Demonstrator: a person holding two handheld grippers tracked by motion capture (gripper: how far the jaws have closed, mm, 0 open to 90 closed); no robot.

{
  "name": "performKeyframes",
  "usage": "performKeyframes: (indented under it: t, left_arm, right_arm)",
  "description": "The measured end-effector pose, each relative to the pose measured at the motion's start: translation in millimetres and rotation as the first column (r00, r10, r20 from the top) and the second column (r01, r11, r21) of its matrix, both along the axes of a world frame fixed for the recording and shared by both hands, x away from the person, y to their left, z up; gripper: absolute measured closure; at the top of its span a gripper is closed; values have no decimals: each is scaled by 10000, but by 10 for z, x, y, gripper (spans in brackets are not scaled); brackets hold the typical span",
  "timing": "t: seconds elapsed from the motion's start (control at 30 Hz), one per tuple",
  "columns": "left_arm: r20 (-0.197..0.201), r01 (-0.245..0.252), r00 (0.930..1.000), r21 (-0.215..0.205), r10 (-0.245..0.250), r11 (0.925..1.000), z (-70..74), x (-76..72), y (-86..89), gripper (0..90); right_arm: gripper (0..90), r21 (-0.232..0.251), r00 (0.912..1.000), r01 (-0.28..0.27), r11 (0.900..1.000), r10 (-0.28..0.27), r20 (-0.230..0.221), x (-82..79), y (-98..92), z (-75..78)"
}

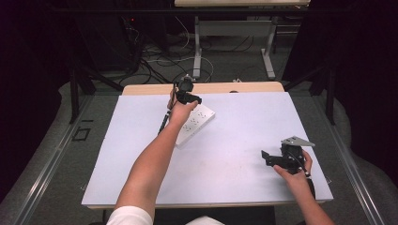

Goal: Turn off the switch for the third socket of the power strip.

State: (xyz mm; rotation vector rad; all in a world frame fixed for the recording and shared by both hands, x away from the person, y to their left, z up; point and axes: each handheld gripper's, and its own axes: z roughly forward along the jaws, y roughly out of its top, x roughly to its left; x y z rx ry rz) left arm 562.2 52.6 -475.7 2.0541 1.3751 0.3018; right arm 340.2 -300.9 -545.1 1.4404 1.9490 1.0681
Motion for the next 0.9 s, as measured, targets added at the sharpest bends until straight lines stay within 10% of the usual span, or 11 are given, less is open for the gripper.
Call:
performKeyframes:
  t: [0.9]
  left_arm:
    - [-250,-46,9997,67,48,10000,-298,121,-16,827]
  right_arm:
    - [112,197,9998,-10,9998,14,-203,15,-15,-19]
